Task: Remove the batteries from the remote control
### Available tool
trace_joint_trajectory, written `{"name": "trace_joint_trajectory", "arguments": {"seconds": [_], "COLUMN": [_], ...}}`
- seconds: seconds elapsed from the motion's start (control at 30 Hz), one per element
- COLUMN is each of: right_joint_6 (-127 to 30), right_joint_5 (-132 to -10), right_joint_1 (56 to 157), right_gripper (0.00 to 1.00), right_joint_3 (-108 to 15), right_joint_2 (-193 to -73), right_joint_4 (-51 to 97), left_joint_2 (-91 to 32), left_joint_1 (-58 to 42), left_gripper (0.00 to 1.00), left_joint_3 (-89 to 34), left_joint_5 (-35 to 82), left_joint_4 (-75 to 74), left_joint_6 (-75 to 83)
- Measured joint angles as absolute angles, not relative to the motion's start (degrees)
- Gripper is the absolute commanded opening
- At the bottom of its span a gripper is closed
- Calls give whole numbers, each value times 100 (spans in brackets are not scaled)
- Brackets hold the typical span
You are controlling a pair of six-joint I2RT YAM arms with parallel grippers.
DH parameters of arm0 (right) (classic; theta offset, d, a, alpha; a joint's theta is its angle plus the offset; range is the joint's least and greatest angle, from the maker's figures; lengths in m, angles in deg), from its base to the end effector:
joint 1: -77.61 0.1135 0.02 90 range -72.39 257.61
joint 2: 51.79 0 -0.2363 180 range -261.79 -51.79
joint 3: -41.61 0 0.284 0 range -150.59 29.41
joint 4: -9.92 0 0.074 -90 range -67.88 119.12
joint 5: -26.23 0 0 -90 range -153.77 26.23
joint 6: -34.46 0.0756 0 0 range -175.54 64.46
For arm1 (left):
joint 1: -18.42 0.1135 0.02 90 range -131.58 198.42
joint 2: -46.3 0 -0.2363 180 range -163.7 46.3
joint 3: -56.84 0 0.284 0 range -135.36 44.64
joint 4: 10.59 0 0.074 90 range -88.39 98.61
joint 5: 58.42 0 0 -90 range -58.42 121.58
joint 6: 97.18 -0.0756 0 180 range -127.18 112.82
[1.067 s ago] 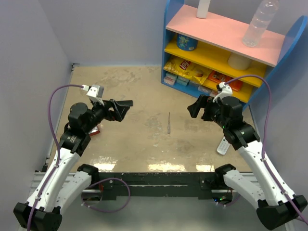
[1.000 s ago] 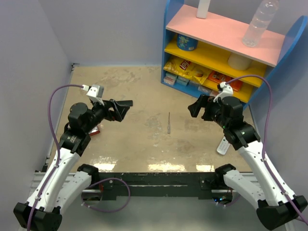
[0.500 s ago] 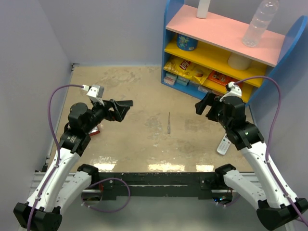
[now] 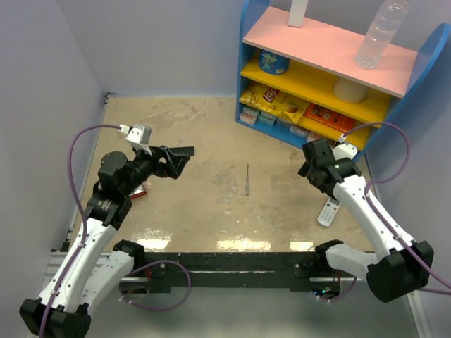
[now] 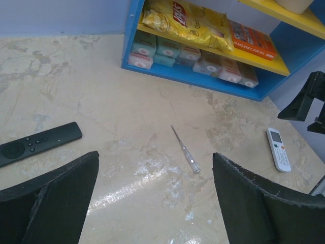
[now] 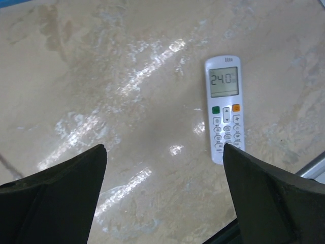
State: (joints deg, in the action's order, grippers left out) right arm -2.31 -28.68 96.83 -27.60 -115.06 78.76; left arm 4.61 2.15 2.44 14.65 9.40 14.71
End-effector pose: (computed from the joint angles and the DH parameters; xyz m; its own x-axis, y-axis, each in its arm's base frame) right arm 0.2580 0.0439 0.2330 -0.5209 0.5126 -0.6826 0.6601 0.7489 0.0586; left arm 0.2489 -0.0956 0.3146 -0.3162 -0.2793 -0.9067 0.4606 0.7903 -0.4041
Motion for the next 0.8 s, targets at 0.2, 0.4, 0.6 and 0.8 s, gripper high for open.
{"name": "trace_joint_trajectory", "arguments": {"seconds": [0.2, 0.4, 0.6, 0.8], "right_joint_6": [-71, -52, -54, -224], "right_joint_5": [-2603, -2599, -2922, -3154], "right_joint_1": [9135, 8604, 8213, 7847], "right_gripper": [98, 99, 98, 98], "right_joint_3": [-2572, -2292, -2008, -1864], "right_joint_2": [-12030, -12559, -13095, -13386], "right_joint_4": [7920, 7826, 7356, 6939], "left_joint_2": [520, 502, 415, 417], "left_joint_1": [215, 215, 215, 215], "left_gripper": [96, 95, 95, 95], "left_joint_3": [244, 330, 330, 332], "left_joint_5": [1448, 1419, 1502, 1690], "left_joint_4": [938, 852, 855, 852], "left_joint_6": [1474, 1478, 1478, 1480]}}
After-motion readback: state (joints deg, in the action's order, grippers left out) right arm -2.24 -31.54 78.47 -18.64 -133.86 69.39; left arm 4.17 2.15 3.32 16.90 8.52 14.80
